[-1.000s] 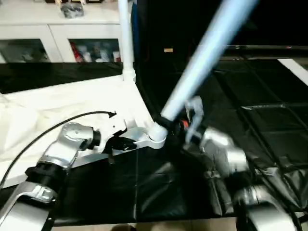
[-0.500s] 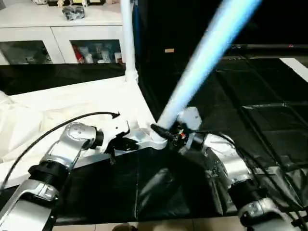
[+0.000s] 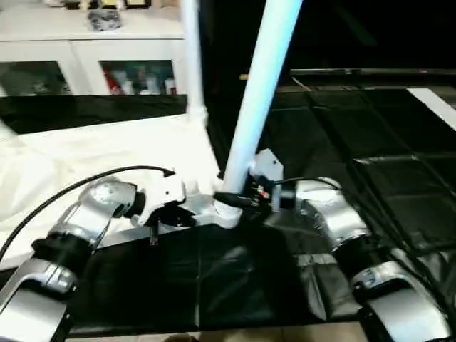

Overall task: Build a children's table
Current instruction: Insert table leg to table base

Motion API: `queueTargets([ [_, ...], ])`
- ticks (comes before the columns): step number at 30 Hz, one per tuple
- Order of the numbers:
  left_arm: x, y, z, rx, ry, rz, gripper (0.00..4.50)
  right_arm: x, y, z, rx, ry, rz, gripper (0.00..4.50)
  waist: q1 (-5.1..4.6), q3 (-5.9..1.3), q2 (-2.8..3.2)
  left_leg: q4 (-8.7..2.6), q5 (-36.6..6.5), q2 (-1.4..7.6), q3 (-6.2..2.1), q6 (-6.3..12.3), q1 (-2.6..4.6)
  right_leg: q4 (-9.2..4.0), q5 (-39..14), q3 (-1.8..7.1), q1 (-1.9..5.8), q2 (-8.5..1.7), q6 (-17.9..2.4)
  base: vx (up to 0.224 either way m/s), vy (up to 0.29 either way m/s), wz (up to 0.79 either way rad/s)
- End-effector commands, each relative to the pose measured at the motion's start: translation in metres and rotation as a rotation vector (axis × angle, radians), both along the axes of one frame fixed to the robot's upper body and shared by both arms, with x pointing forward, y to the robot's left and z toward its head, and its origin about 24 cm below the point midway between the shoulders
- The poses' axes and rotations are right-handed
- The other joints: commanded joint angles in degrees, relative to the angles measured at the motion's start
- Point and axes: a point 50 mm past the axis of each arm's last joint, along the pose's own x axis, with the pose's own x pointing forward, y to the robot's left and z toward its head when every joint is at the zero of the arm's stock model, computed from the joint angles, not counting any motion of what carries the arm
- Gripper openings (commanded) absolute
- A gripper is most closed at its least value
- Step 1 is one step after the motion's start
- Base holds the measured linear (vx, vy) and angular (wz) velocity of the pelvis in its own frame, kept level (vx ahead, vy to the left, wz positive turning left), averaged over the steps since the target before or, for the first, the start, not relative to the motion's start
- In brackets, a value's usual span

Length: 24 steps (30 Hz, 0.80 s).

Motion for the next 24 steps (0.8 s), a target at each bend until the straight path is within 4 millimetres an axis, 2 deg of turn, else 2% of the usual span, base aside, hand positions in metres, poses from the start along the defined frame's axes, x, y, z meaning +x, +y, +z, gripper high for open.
queueTargets([
  [1, 0.001, -0.012, 0.002, 0.022, 0.007, -0.078, 0.00, -0.022, -0.002, -0.041, -0.133, 0.191, 0.109, 1.89, -0.40, -2.70, 0.87, -4.87, -31.17, 3.48, -1.58, -4.04, 2.51, -5.21, -22.11, 2.38, 0.09, -4.10, -11.94, 0.000, 0.000, 0.00],
  [5, 0.001, -0.021, 0.001, 0.008, 0.044, -0.123, 0.00, -0.029, -0.002, -0.047, -0.157, 0.226, 0.179, 1.89, -0.35, -2.63, 0.95, -5.04, -32.71, 3.55, -1.76, -4.33, 2.71, -5.34, -22.99, 2.43, 0.04, -4.16, -11.86, 0.000, 0.000, 0.00],
  [7, 0.002, -0.023, 0.000, 0.013, 0.052, -0.136, 0.00, -0.030, -0.001, -0.048, -0.161, 0.236, 0.193, 1.89, -0.34, -2.66, 0.80, -5.06, -32.54, 3.54, -1.73, -4.22, 2.70, -5.38, -22.75, 2.47, 0.02, -4.20, -11.93, 0.000, 0.000, 0.00],
  [9, 0.002, -0.025, -0.001, 0.020, 0.059, -0.149, 0.00, -0.031, 0.000, -0.049, -0.164, 0.246, 0.207, 1.89, -0.18, -2.61, 0.96, -5.03, -32.21, 3.48, -1.75, -4.05, 2.65, -5.43, -23.13, 2.49, 0.04, -4.28, -11.86, 0.000, 0.000, 0.00],
  [11, 0.002, -0.027, -0.002, 0.041, 0.070, -0.164, 0.00, -0.033, 0.002, -0.050, -0.173, 0.250, 0.223, 1.89, -0.14, -2.54, 0.72, -5.09, -32.27, 3.52, -1.77, -3.98, 2.68, -5.59, -24.04, 2.53, 0.03, -4.34, -11.59, 0.000, 0.000, 0.00],
  [12, 0.003, -0.028, -0.003, 0.049, 0.072, -0.172, 0.00, -0.033, 0.003, -0.050, -0.173, 0.251, 0.229, 1.89, -0.01, -2.55, 0.94, -5.03, -32.31, 3.55, -1.82, -4.00, 2.73, -5.63, -24.64, 2.58, 0.01, -4.45, -11.51, 0.000, 0.000, 0.00],
  [17, 0.004, -0.032, -0.002, 0.040, 0.089, -0.179, 0.00, -0.033, 0.005, -0.049, -0.168, 0.255, 0.237, 1.89, 0.34, -2.52, 0.79, -5.20, -32.40, 3.61, -1.80, -4.05, 2.90, -5.72, -24.95, 2.66, 0.09, -4.48, -11.55, 0.000, 0.000, 0.00],
  [20, 0.006, -0.031, -0.002, 0.028, 0.093, -0.156, 0.00, -0.032, 0.006, -0.050, -0.159, 0.260, 0.215, 1.89, 0.79, -2.53, 0.72, -5.24, -31.48, 3.65, -1.71, -3.83, 3.00, -5.76, -24.69, 2.76, 0.11, -4.54, -11.64, 0.000, 0.000, 0.00],
  [22, 0.008, -0.030, -0.001, 0.009, 0.093, -0.122, 0.00, -0.030, 0.006, -0.051, -0.157, 0.255, 0.175, 1.89, 0.81, -2.34, 0.70, -5.34, -31.31, 3.67, -1.75, -3.75, 3.01, -5.90, -25.68, 2.78, 0.24, -4.69, -11.58, 0.000, 0.000, 0.00],
  [23, 0.009, -0.030, 0.000, -0.006, 0.092, -0.098, 0.00, -0.028, 0.007, -0.051, -0.156, 0.246, 0.150, 1.89, 0.83, -2.33, 0.90, -5.33, -31.56, 3.70, -1.76, -3.95, 3.14, -5.89, -25.99, 2.80, 0.17, -4.70, -11.56, 0.000, 0.000, 0.00],
  [24, 0.011, -0.029, 0.000, -0.025, 0.089, -0.068, 0.00, -0.026, 0.007, -0.051, -0.149, 0.234, 0.113, 1.89, 0.73, -2.23, 0.75, -5.41, -31.77, 3.65, -1.77, -4.04, 3.20, -6.03, -27.07, 2.82, 0.14, -4.72, -11.34, 0.000, 0.000, 0.00],
])
